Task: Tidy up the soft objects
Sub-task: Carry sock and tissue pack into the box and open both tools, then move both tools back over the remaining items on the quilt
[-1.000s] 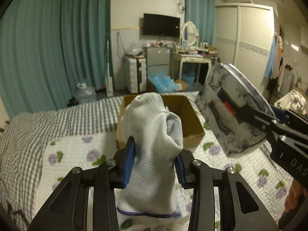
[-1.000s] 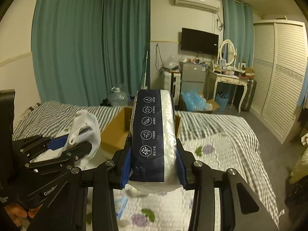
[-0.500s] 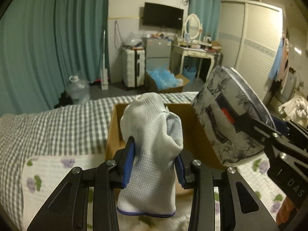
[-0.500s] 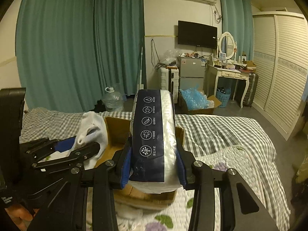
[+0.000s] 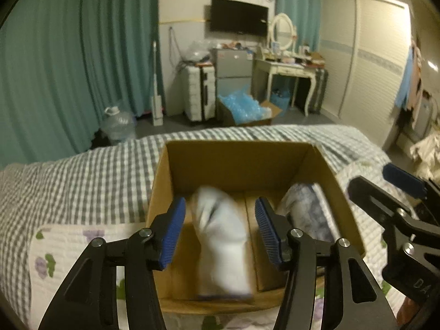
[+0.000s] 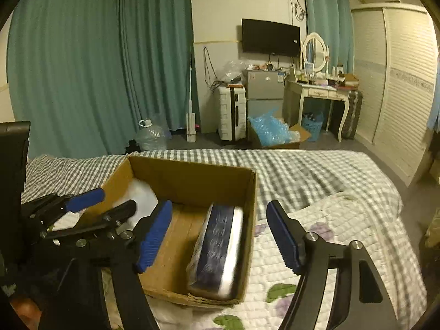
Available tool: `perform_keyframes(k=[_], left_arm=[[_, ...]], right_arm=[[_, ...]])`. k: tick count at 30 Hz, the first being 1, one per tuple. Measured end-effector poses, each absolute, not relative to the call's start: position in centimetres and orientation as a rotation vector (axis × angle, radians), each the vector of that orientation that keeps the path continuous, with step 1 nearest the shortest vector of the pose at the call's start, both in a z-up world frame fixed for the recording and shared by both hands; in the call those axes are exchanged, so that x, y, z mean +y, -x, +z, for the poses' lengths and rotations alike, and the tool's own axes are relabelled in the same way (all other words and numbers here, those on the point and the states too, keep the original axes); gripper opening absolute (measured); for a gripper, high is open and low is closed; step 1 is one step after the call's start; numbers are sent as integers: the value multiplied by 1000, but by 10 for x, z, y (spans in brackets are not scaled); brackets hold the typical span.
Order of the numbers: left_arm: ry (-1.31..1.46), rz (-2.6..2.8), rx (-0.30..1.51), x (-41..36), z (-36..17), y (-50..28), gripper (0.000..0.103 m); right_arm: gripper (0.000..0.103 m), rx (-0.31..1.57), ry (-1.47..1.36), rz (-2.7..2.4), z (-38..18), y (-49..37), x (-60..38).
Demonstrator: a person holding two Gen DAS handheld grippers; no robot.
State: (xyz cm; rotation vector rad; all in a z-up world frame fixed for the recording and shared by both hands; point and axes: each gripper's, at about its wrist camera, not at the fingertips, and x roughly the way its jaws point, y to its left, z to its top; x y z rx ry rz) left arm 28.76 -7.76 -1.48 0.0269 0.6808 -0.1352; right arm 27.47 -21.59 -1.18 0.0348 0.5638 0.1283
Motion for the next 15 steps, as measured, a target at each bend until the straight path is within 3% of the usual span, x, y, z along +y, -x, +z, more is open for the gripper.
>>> perform_keyframes(k=[4,9,11,15], left_arm=[[-48,-115,636,-84,20,-268,73],[-86,-110,558,-79,78,-228,74],[-74,-110,543,-71,101,-211,89],[-87,-81,491,-57,138,-173,91]], right_arm=[[75,544,-6,113,16,-255,-227],[76,508,-15,108,68,-223,-241],[78,482,-24,108,94,-205,-246],[85,435,-19,99,137,-163,-250]])
